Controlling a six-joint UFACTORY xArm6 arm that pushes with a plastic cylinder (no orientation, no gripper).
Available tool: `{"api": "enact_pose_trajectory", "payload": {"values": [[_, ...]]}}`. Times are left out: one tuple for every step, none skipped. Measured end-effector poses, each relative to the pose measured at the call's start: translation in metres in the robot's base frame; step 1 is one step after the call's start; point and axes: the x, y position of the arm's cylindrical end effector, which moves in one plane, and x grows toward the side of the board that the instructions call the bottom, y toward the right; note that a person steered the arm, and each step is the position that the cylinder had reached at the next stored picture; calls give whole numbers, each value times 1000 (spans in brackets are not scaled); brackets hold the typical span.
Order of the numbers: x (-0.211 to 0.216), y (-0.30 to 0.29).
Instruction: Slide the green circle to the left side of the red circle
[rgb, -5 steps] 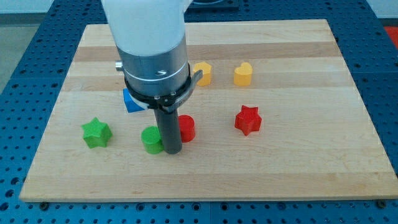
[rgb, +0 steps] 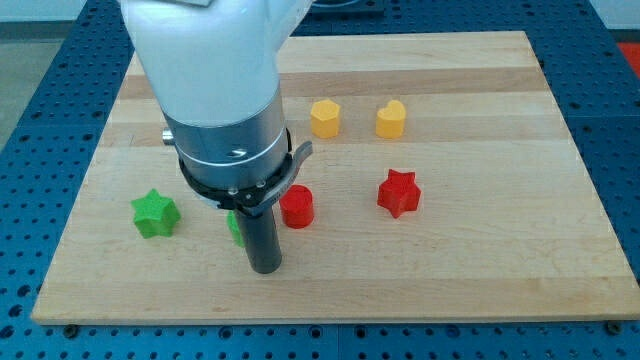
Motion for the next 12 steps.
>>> {"api": "enact_pose_trajectory", "payload": {"values": [[0, 0], [12, -12], [2, -12], [-8, -12], [-14, -12], [-18, -12], [-19, -12], [-19, -12], [-24, -12], [-24, -12], [-24, 14], [-24, 30]]}}
